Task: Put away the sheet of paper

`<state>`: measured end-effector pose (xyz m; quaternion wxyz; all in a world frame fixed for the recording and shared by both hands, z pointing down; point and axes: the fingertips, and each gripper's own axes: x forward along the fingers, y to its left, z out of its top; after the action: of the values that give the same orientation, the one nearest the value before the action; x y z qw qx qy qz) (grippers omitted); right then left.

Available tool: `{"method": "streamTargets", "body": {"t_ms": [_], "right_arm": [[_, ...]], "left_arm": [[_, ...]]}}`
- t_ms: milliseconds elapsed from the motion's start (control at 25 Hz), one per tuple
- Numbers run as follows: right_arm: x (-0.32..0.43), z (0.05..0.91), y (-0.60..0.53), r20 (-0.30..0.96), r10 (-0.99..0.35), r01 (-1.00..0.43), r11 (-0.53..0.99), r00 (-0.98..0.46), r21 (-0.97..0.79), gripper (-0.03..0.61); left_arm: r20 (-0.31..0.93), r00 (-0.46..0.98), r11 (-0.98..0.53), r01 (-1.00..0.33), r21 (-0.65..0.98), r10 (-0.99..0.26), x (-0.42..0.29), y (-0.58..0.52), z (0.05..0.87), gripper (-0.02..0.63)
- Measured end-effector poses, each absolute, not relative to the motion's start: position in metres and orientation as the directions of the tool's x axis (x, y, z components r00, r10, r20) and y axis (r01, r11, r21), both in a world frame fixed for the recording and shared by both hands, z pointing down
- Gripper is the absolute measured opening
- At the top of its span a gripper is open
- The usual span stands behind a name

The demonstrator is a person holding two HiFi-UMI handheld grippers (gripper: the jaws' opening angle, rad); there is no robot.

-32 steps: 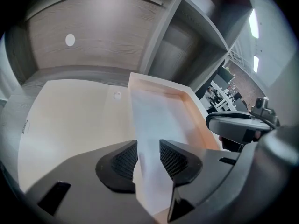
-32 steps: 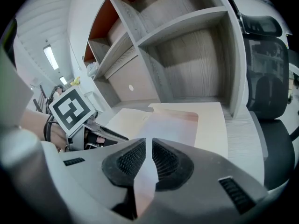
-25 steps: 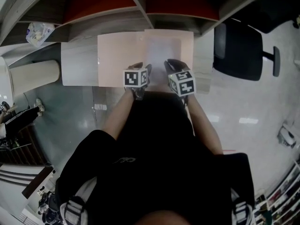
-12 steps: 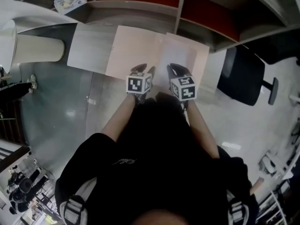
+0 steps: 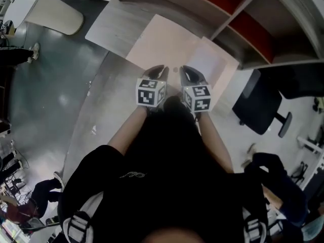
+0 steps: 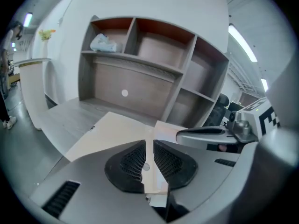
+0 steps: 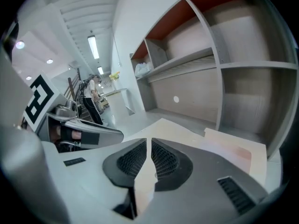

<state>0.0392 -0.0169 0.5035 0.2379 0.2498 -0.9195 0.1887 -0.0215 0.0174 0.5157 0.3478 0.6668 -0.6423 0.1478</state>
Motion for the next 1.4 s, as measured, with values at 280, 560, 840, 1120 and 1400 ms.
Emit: {"method": "streamTargets", "body": {"t_ms": [280,560,840,1120,1400], "right_arm": [[0.049,0.454,0.03,0.438,-0.399,-0.505,0.849,-0.805,-0.156,0.02],[0.075,0.41,0.075,0.353,-0.418,-0.476,0.874,-0.837,-0.093,0.017],[0.094,0.372,0.097,0.263,-0.356,-0.38,0.924,-0.897,-0.046,0.017],[0.159,0.328,0.131,0.196,-0.294,-0.308,0.95,-0.936,-0.045,0.017],[0.209,0.31,0.141,0.153,-0.276,-0.283,0.959,-0.949,-0.026,0.017]], "left_arm": [[0.501,-0.002,0.127,-0.968,0.216,-0.866,-0.017,0.072,0.457,0.049],[0.42,-0.076,0.156,-0.975,0.16,-0.904,0.003,0.128,0.426,0.046],[0.301,-0.217,0.243,-0.969,0.049,-0.928,0.032,0.156,0.374,0.046],[0.255,-0.249,0.291,-0.946,0.144,-0.934,0.104,0.18,0.341,0.046],[0.224,-0.26,0.29,-0.951,0.109,-0.939,0.166,0.19,0.321,0.045]]}}
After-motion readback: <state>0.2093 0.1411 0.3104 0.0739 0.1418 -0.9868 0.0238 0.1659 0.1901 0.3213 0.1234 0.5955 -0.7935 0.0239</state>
